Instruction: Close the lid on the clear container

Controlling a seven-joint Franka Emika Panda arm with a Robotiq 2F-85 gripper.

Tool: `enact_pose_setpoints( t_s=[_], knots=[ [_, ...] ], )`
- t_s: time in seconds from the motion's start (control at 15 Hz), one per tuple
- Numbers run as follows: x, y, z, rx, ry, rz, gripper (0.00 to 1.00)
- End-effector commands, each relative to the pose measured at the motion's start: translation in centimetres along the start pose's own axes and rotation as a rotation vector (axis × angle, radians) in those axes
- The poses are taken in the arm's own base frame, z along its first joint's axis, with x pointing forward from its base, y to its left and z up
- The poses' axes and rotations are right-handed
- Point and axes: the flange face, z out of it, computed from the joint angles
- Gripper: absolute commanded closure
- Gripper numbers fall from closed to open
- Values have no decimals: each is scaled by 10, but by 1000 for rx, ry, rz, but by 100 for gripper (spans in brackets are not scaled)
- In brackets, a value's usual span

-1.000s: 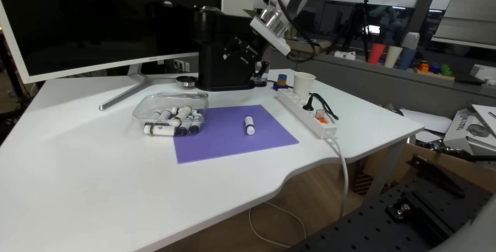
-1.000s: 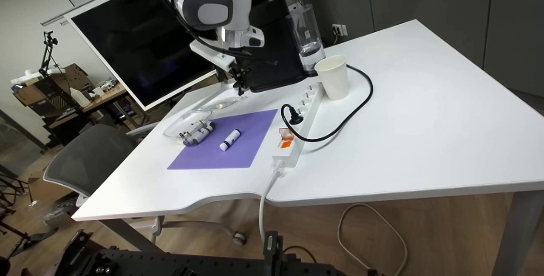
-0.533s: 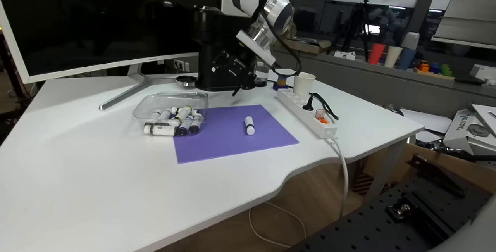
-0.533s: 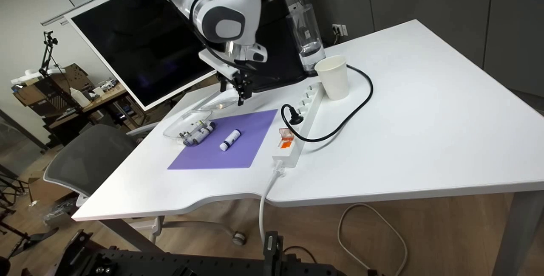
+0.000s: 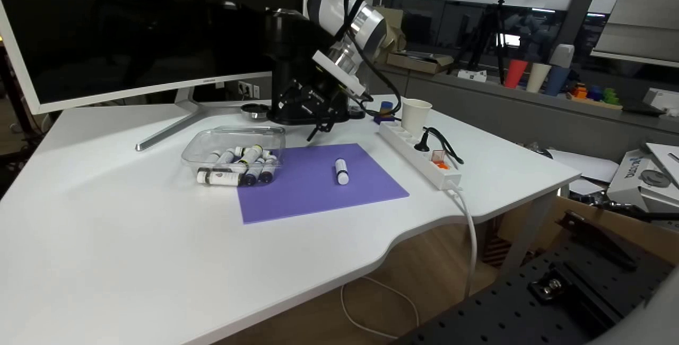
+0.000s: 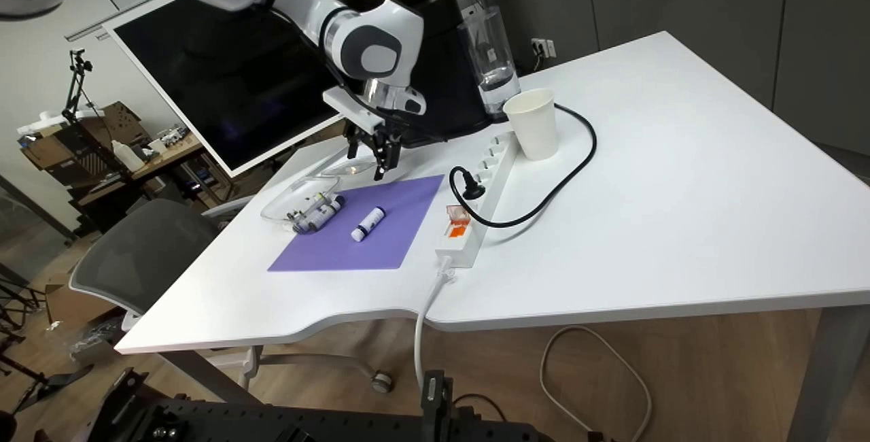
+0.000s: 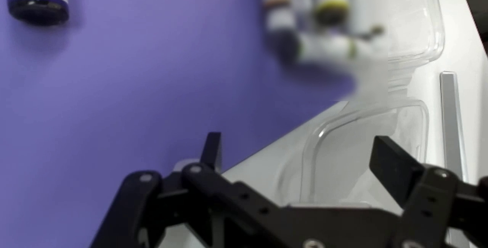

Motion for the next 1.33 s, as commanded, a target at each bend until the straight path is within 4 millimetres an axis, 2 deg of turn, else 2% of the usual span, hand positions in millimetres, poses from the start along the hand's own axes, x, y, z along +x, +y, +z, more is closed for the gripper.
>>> enact_pose_setpoints(
  t_s=[0.0,0.53,0.93,1.27],
  knots=[
    [14,-9,7,3,-39,7,0],
    [33,-20,31,63,-30,-82,0],
    [38,-37,27,161,2,-194,0],
    [27,-54,12,262,6,-314,0]
  ],
)
